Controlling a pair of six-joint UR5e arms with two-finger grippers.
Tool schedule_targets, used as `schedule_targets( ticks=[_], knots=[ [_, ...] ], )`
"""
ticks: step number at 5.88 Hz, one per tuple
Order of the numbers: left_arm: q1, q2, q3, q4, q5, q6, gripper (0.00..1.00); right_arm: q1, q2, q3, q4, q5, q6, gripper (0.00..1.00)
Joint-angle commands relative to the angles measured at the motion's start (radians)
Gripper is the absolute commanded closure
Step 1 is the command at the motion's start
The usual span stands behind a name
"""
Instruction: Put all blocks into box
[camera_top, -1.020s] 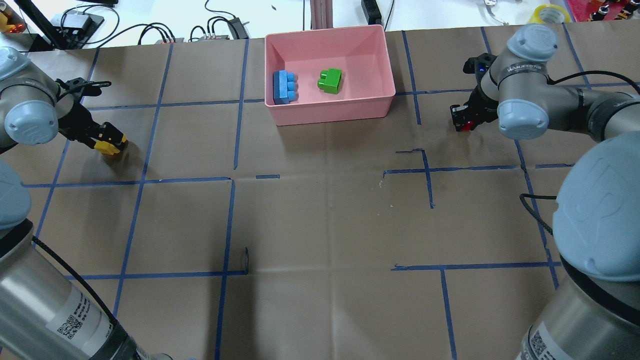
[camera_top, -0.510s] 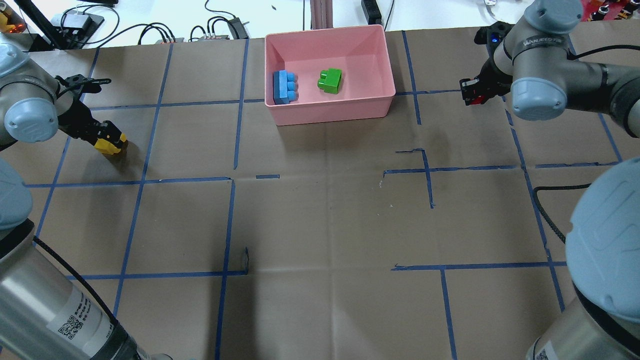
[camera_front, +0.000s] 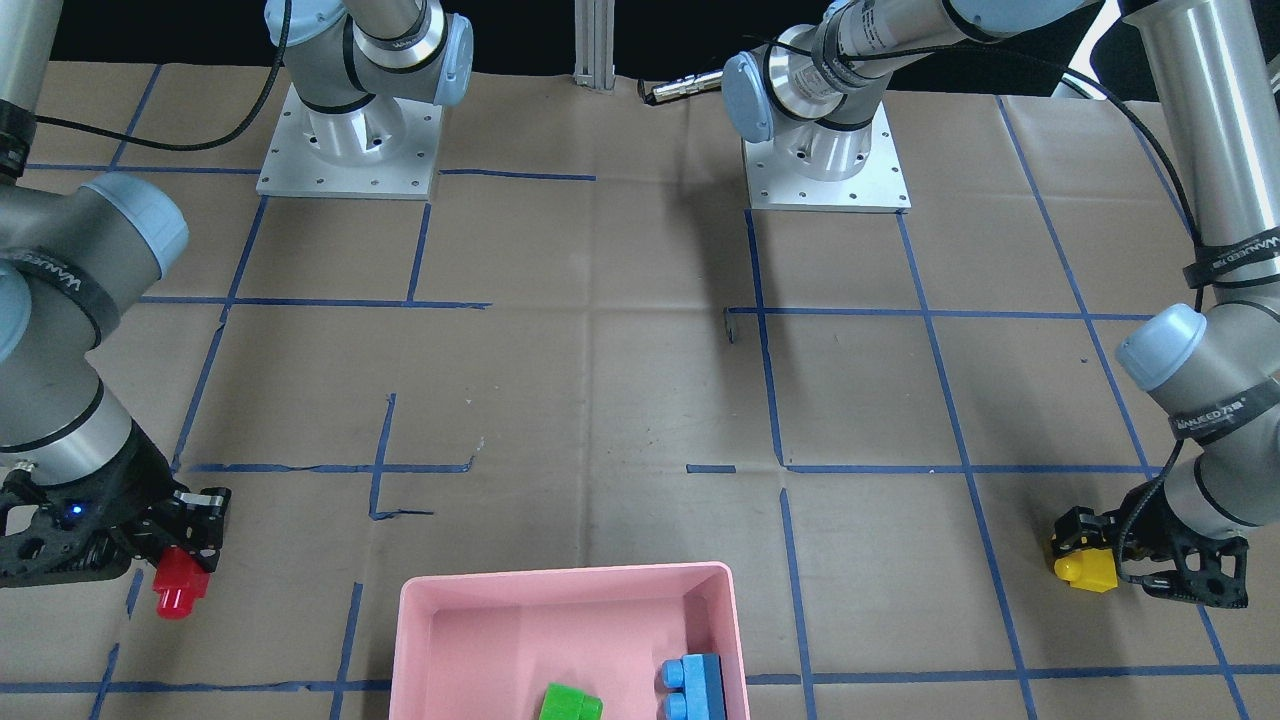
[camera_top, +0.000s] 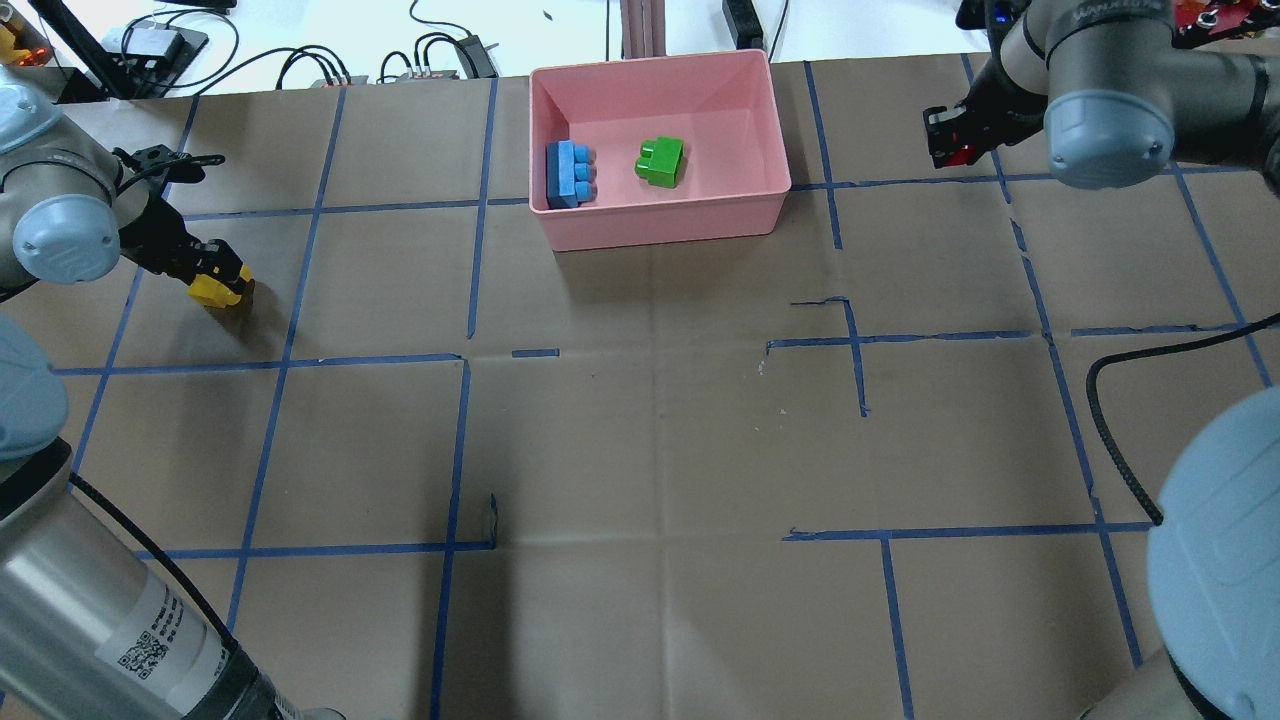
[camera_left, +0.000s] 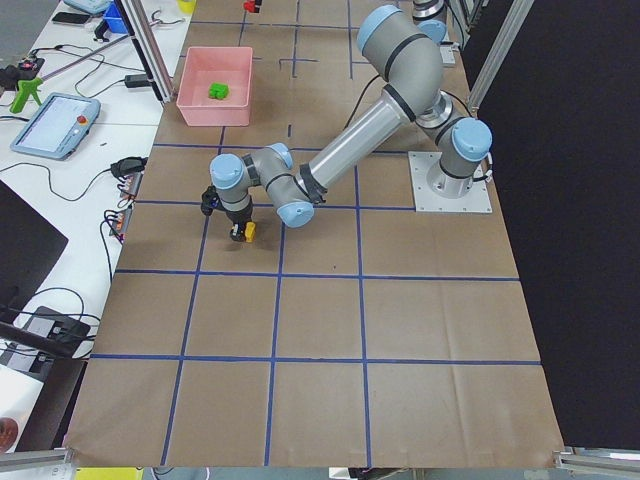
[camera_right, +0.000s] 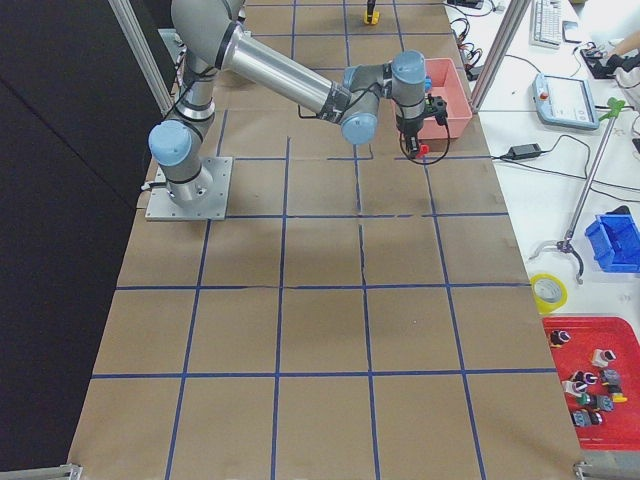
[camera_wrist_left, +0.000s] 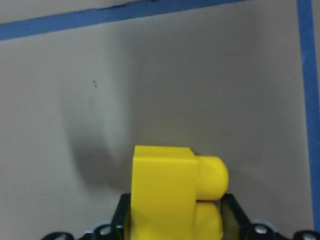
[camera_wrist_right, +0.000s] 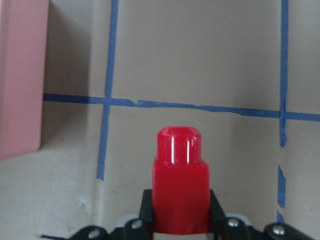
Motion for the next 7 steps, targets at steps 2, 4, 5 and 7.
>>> schedule_targets(
  ticks=[2, 4, 5, 7],
  knots=[
    [-0.005, 0.005, 0.017, -0.003, 0.011, 0.000, 0.76, 0.181, 0.144, -0.204, 0.043, 0.160, 0.286, 0.96],
    [-0.045, 0.024, 0.188, -0.172, 0.055, -0.002, 0.81, 0.284, 0.259, -0.330, 0.004, 0.170, 0.428, 0.96],
    [-0.047, 0.020, 0.312, -0.323, 0.067, -0.003, 0.87, 0.312, 0.305, -0.354, -0.057, 0.170, 0.485, 0.96],
    [-0.048, 0.014, 0.498, -0.560, 0.066, -0.024, 0.92, 0.331, 0.338, -0.396, -0.078, 0.169, 0.499, 0.22]
  ],
)
